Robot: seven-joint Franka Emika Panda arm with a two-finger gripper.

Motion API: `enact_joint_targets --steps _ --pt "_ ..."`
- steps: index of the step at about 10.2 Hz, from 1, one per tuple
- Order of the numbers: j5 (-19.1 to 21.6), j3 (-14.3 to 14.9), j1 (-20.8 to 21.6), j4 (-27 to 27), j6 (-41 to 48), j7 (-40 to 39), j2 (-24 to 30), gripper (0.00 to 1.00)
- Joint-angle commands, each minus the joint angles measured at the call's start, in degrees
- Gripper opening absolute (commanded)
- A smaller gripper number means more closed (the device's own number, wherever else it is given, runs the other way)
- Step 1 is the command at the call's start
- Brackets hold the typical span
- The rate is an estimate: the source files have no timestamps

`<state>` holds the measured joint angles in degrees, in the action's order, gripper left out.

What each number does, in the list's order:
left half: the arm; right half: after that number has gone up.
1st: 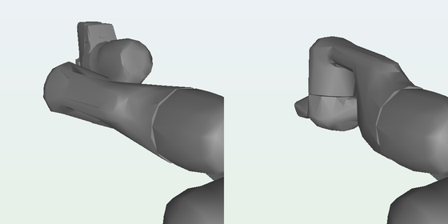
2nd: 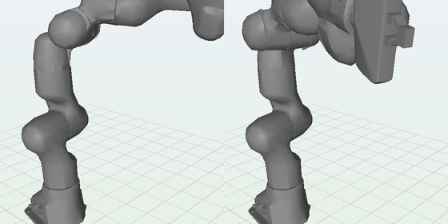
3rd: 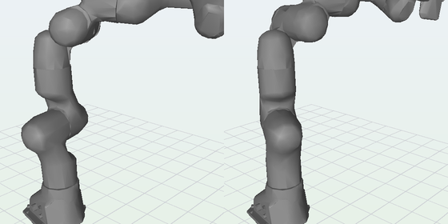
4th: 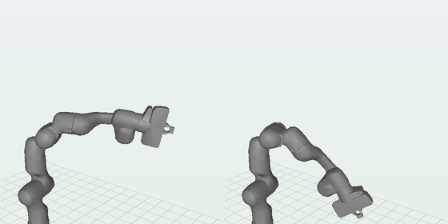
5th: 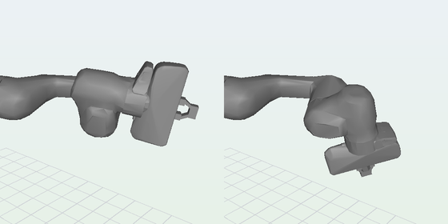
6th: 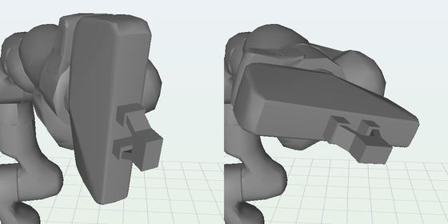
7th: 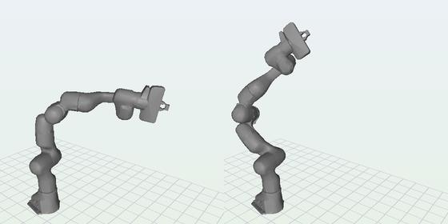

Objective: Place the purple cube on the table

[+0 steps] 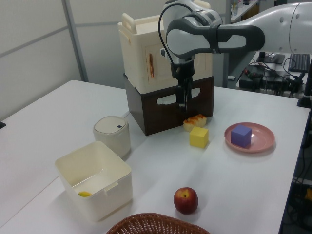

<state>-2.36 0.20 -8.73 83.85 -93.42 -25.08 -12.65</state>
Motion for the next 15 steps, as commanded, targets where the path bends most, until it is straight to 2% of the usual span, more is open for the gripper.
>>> enact_joint_targets --steps 1,5,7,9,10,11,12,15 --pt "0.2 3.3 -4.3 0.3 5.3 0.7 2.1 1.00" --pt "-0.2 3.3 -8.8 0.3 5.5 0.0 1.8 1.00" --pt "-0.3 3.3 -12.7 1.8 5.6 -2.0 1.3 1.00" --pt "-0.5 3.4 -16.0 3.5 5.4 -2.3 -1.7 1.00" --pt "-1.2 3.5 -16.8 3.4 5.0 -2.3 -4.5 1.00" --pt "-4.2 3.4 -17.0 3.5 4.8 -2.3 -7.1 1.00" --pt "-5.1 3.4 -16.9 3.6 4.7 -1.6 -9.0 1.00" --pt "-5.2 3.4 -16.8 4.0 2.6 -0.7 -11.9 1.00"
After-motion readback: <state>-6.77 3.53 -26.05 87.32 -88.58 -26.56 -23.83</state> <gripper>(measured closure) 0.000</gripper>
